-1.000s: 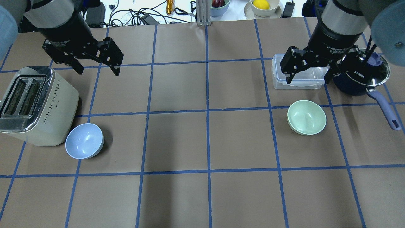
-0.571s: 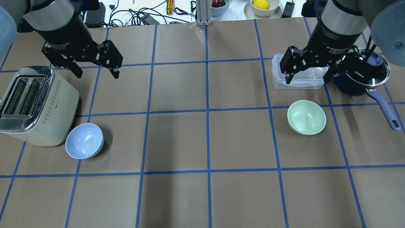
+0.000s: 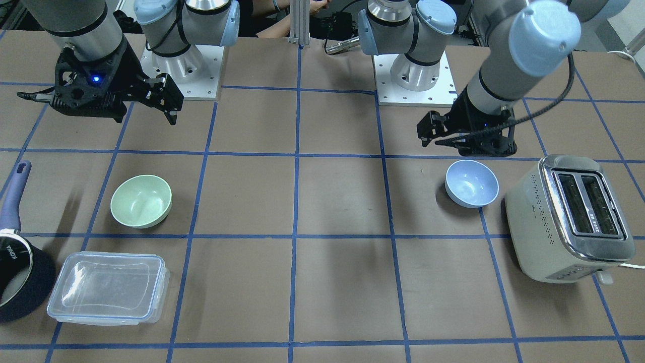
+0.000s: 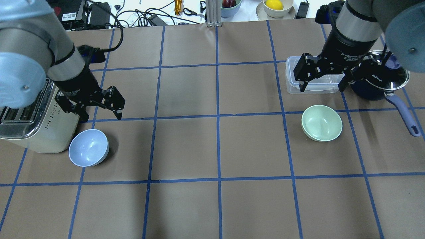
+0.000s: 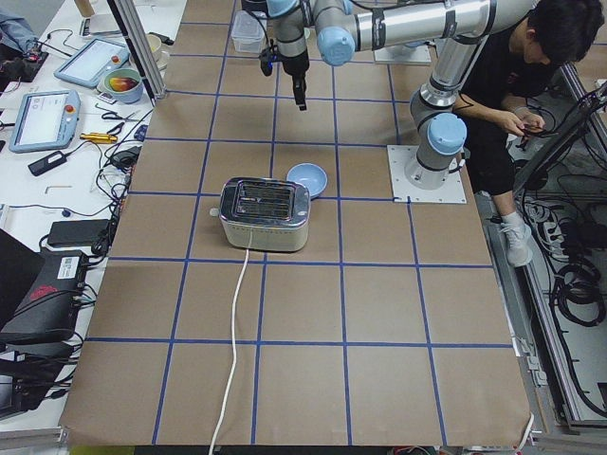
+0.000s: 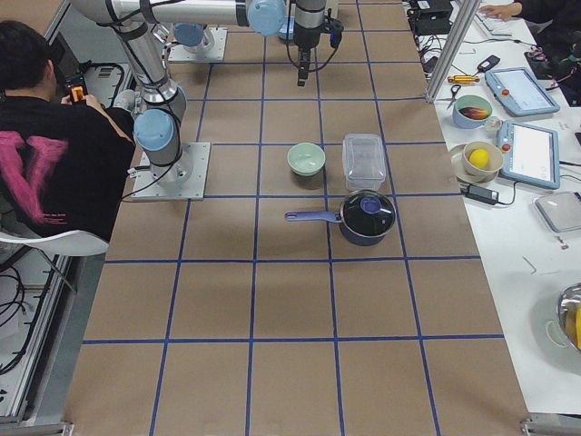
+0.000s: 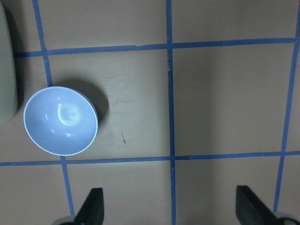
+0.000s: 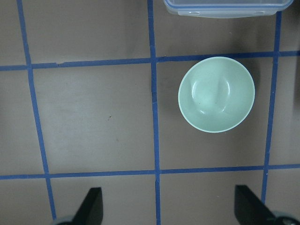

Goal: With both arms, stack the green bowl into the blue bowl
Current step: 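Lower the left gripper to the blue bowl while the right nears the green bowl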

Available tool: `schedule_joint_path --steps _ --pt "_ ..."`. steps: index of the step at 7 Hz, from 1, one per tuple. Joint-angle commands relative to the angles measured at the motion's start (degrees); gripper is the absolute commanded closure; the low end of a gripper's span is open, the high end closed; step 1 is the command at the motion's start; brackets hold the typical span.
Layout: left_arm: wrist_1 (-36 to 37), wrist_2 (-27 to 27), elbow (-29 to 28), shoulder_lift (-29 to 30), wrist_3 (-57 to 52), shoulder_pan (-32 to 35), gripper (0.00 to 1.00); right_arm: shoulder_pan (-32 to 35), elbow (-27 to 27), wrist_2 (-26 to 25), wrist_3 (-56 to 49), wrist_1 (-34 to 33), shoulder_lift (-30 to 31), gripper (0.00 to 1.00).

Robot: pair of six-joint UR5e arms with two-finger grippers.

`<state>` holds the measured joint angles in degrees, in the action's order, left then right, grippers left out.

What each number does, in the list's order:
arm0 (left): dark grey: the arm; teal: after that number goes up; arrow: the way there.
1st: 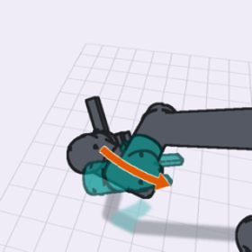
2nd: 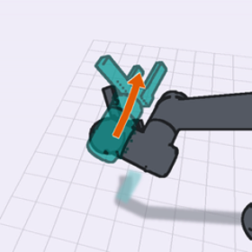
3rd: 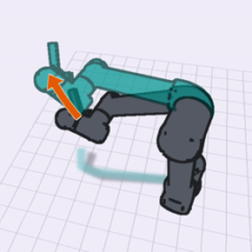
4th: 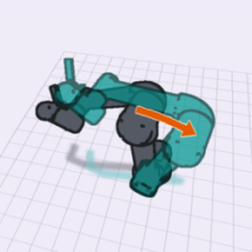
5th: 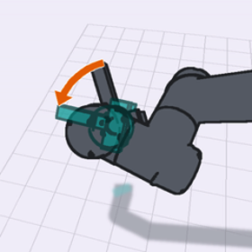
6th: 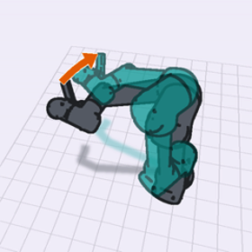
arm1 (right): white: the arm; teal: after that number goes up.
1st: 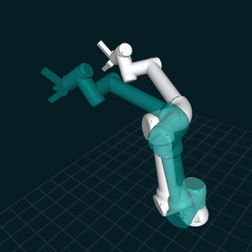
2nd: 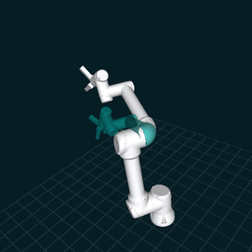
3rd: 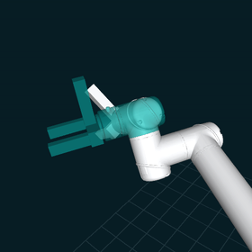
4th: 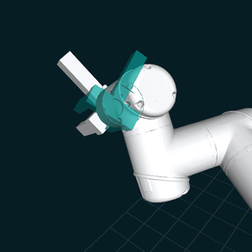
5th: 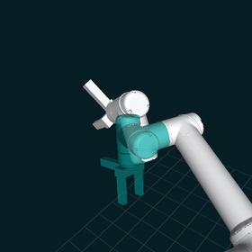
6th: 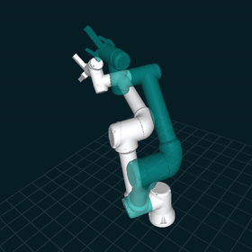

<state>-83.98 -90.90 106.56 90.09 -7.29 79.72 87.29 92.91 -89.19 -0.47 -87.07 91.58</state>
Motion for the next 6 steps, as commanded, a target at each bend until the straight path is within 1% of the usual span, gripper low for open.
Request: schedule_joint_path --steps 1,2,3,4,5,6 --pt "21.75 0.11 15.20 2.88 -2.20 -5.36 0.00 -4.21 0.26 0.07 -3.98 -3.61 -3.06 0.00" --pt "24.28 -0.06 17.17 4.37 -2.38 -5.36 0.00 -8.24 2.00 0.33 -8.36 -4.16 -4.73 0.00" --pt "24.30 -0.76 17.19 5.43 -2.81 -5.36 0.03 -12.80 5.41 0.42 -11.45 -8.77 -6.13 0.00" --pt "24.39 -3.47 17.19 6.66 -2.73 -5.45 0.09 -15.98 10.31 0.42 -13.31 -14.22 -6.93 0.00" --pt "24.48 -4.45 17.19 7.63 -2.64 -5.45 0.34 -17.75 15.58 0.42 -18.29 -22.62 -7.90 0.00" --pt "24.48 -4.37 17.19 8.16 -2.38 -5.36 0.83 -19.25 19.47 0.34 -19.04 -29.41 -8.69 0.00"
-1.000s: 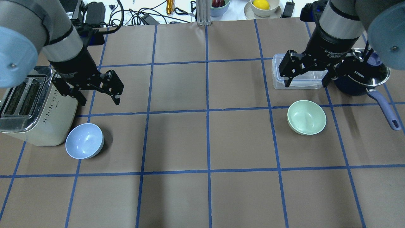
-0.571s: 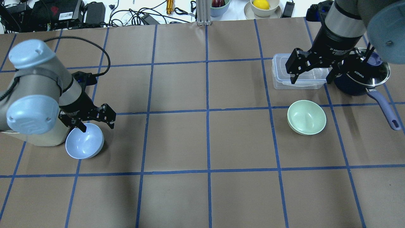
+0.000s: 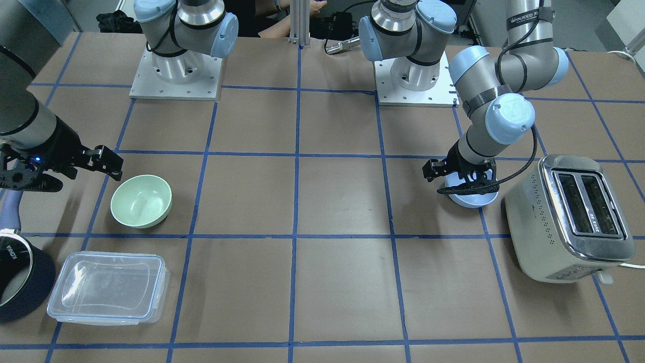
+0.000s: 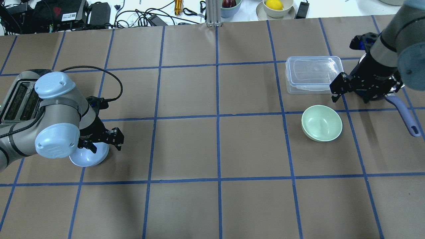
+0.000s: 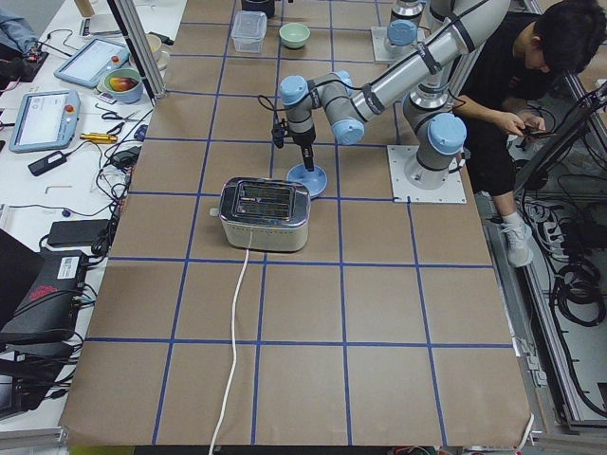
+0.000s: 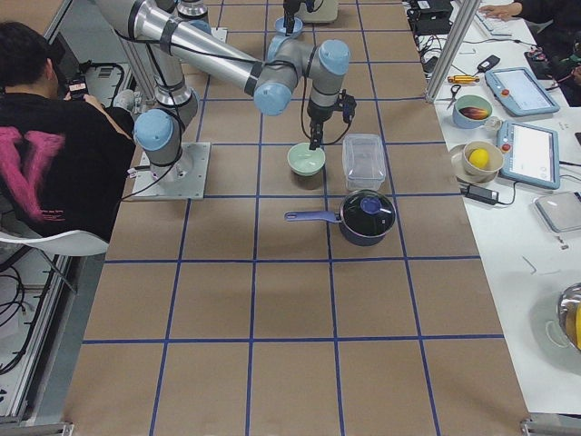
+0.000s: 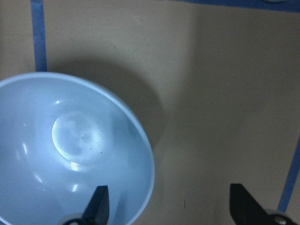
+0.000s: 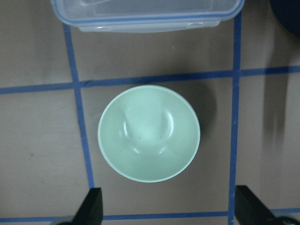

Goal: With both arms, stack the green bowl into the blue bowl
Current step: 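Lower the left gripper to the blue bowl while the right nears the green bowl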

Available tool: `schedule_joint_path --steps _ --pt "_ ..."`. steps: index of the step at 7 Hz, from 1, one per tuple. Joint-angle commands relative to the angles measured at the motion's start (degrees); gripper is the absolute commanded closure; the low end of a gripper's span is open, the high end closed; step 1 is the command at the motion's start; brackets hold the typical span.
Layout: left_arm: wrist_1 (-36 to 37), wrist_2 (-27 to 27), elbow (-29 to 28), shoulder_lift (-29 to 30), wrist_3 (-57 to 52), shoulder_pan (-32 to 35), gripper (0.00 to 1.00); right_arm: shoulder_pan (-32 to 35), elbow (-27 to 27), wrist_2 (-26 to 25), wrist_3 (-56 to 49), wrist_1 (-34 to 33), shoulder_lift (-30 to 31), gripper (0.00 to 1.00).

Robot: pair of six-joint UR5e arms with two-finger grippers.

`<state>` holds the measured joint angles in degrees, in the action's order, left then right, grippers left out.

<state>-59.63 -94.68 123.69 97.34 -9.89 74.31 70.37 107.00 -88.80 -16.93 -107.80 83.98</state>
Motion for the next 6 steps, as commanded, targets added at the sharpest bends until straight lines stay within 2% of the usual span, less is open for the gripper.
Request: schedule_joint_path --steps 1,4,5,6 --pt "0.21 -0.59 -0.03 1.71 0.05 0.04 1.00 -2.34 8.20 0.11 -2.49 -10.22 -1.71 0.00" --pt "3.02 -0.33 -2.56 2.15 1.09 2.75 1.00 -2.69 9.90 0.03 -2.67 -14.10 -6.81 0.00" --pt "2.77 0.11 -5.10 1.37 7.71 7.82 1.00 -2.69 9.98 0.03 -3.10 -14.10 -8.03 0.00" --pt "1.63 1.42 -8.87 2.76 17.09 17.18 1.00 -2.69 9.90 -0.15 -3.63 -14.10 -9.09 0.48"
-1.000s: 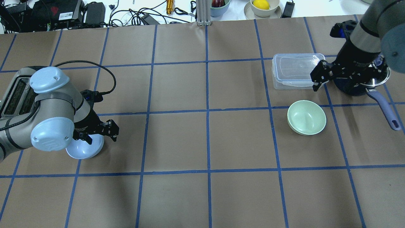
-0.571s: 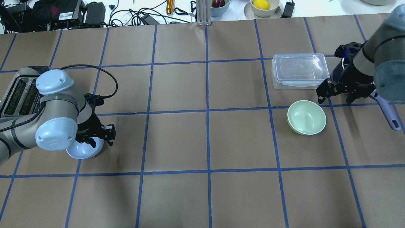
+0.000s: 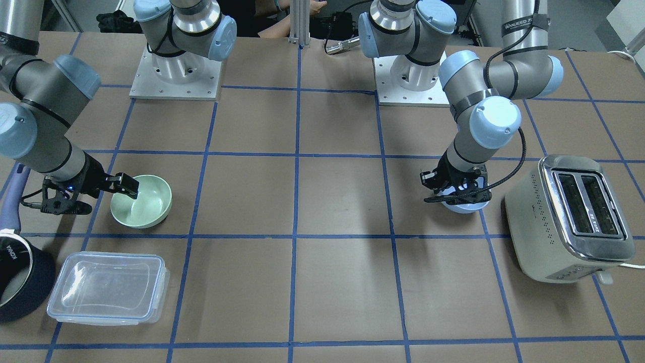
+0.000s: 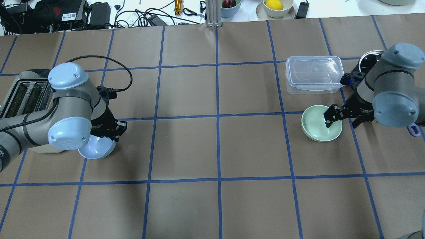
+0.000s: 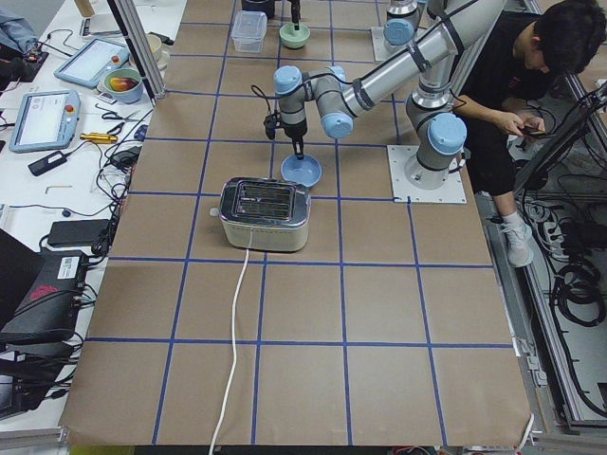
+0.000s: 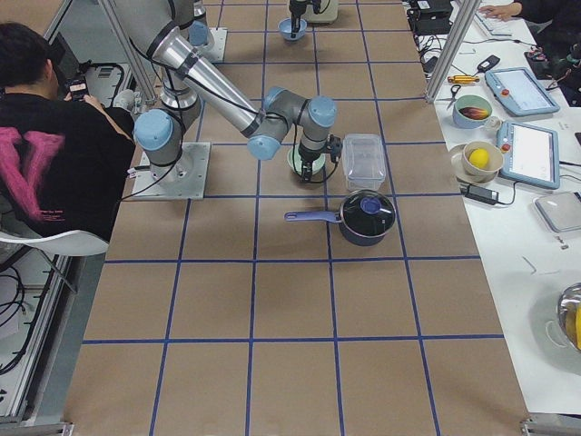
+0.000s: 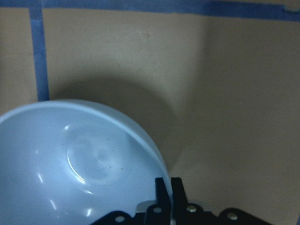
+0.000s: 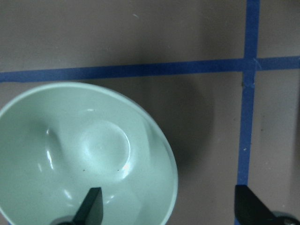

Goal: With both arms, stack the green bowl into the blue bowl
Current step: 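Grasp the blue bowl with the left gripper while the right grasps the green bowl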

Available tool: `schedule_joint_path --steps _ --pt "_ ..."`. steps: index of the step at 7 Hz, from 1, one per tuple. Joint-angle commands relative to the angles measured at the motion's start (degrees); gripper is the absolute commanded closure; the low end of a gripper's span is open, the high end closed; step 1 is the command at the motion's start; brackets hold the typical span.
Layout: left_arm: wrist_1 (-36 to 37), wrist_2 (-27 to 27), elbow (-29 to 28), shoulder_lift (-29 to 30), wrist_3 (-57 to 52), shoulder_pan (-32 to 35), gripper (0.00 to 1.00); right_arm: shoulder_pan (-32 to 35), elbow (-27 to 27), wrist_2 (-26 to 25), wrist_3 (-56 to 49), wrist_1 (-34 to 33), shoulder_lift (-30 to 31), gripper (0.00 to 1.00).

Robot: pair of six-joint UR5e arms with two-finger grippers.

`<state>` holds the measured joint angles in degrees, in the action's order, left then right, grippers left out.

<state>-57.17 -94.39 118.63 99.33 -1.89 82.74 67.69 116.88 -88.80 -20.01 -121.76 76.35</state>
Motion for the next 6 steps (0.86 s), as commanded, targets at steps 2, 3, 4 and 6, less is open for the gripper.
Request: schedule_joint_path --steps 2,3,4,6 --pt "-0.93 1.49 -8.64 4.19 24.51 24.51 1.00 -0.02 -0.24 -0.85 -0.38 0.73 -1.38 1.00" --pt "-1.36 3.58 -15.12 6.64 28.14 28.40 1.00 -0.02 -0.42 -0.93 -0.38 0.82 -1.29 1.00" --pt "-1.63 4.91 -21.45 10.24 30.09 29.92 1.00 -0.02 -0.60 -0.93 -0.29 1.17 -0.85 1.00" --pt "-0.59 5.27 -27.38 17.00 35.34 32.47 1.00 -0.10 -4.09 -0.67 -0.20 6.67 -0.06 1.00"
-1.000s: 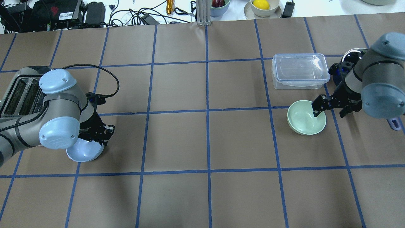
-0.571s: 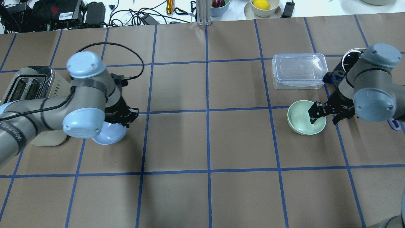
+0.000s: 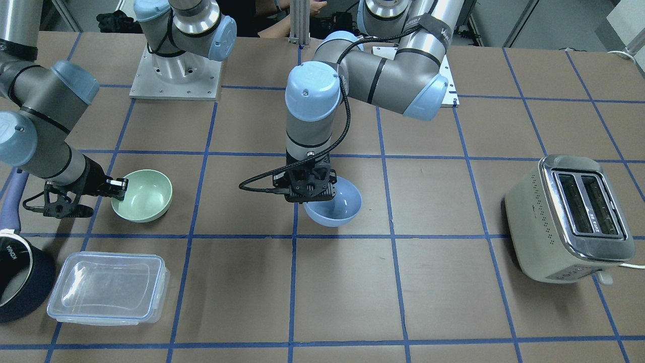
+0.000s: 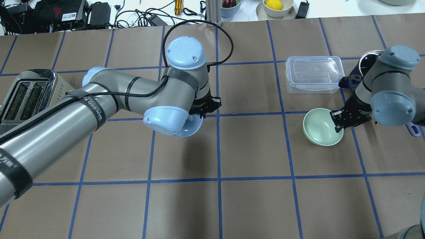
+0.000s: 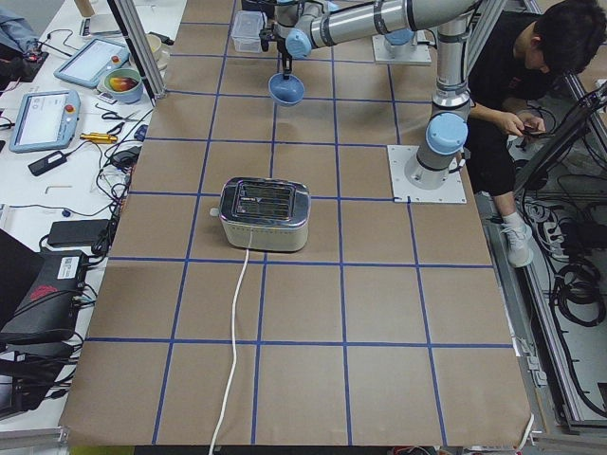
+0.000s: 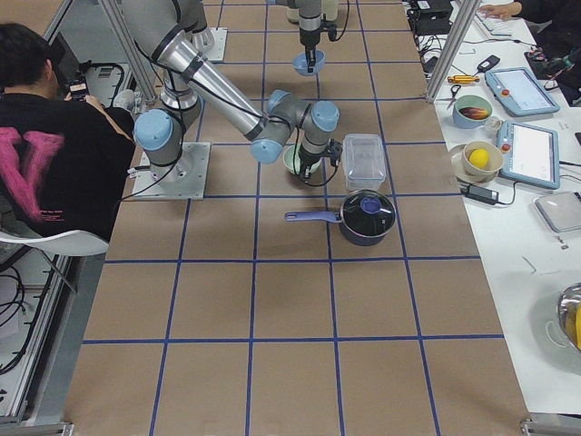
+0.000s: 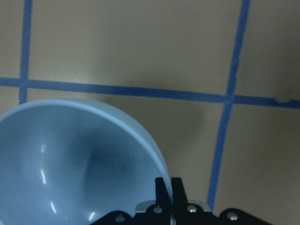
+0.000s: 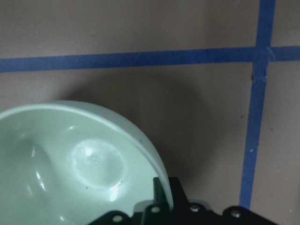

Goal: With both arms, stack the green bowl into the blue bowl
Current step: 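Grasp the blue bowl with the left gripper while the right grasps the green bowl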

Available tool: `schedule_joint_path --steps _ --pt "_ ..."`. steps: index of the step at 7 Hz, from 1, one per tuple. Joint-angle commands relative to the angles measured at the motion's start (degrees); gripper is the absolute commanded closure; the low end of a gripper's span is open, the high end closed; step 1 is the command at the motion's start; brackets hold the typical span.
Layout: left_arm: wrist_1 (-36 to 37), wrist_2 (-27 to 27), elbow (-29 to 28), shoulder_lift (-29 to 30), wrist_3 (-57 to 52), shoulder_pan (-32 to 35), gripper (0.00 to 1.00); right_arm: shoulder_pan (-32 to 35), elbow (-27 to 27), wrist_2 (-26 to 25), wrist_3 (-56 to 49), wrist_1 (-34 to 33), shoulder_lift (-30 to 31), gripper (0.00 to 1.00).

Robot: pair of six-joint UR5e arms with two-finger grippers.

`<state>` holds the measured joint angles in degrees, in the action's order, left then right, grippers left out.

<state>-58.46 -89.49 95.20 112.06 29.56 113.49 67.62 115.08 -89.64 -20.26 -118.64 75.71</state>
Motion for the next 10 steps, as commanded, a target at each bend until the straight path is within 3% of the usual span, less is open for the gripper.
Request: schedule_joint_path --steps 1,3,4,5,7,9,10 --pt "0.54 -0.24 -6.41 6.57 3.67 2.00 1.00 -0.03 -6.84 0.51 0.04 10.12 0.76 1.00" --pt "0.71 -0.08 -7.66 8.34 3.92 2.00 1.00 0.14 -11.71 0.69 0.04 15.97 0.58 1.00" --pt "0.71 -0.25 -7.84 8.35 3.32 2.18 0.58 0.23 -11.63 0.87 0.04 15.98 0.58 1.00" --pt "0.71 -0.34 -8.02 8.09 3.14 2.00 0.01 0.23 -11.46 2.44 0.39 16.07 0.58 1.00" --pt "-1.47 0.19 -7.93 3.11 0.26 -2.37 0.00 0.67 -11.80 2.89 0.48 17.21 0.85 1.00" --pt "-12.06 0.37 -7.84 -3.74 -19.53 -13.32 0.00 4.16 -11.98 6.83 8.15 17.21 2.94 1.00" --pt "-17.69 0.02 -7.58 -8.04 -28.68 -18.68 0.00 10.27 -12.50 7.45 13.26 16.52 3.65 1.00"
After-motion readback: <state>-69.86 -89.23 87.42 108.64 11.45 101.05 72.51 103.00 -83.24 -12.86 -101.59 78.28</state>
